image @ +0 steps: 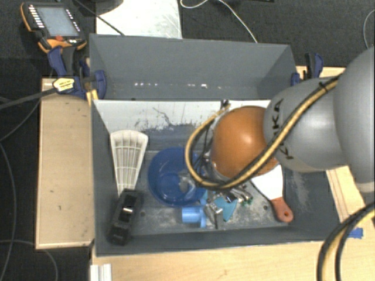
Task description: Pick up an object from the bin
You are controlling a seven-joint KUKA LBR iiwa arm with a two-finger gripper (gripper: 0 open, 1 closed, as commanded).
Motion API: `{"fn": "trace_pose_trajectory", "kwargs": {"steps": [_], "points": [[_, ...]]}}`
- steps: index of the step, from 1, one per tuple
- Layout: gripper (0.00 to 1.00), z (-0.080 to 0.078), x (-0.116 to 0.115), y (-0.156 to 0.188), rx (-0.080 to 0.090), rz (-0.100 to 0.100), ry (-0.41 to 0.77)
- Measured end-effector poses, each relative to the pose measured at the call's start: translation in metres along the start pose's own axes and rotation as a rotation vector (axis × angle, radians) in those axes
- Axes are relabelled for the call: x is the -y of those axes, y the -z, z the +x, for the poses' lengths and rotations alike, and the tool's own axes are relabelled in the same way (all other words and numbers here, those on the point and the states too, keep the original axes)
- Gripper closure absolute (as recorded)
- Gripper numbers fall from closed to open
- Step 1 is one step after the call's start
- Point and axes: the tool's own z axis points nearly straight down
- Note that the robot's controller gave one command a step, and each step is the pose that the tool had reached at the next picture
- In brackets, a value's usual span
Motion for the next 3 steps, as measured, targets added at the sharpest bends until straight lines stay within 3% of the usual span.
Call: {"fn": "trace_pose_trajectory", "kwargs": {"steps": [1, 2, 3], "points": [[0.00, 0.007, 0.003, -0.019, 0.005, -0.003, -0.085], [0.00, 0.001, 0.012, -0.013, 0.005, 0.001, -0.042], [1.00, -0.025, 0.018, -0.008, 0.014, -0.004, -0.071]]}}
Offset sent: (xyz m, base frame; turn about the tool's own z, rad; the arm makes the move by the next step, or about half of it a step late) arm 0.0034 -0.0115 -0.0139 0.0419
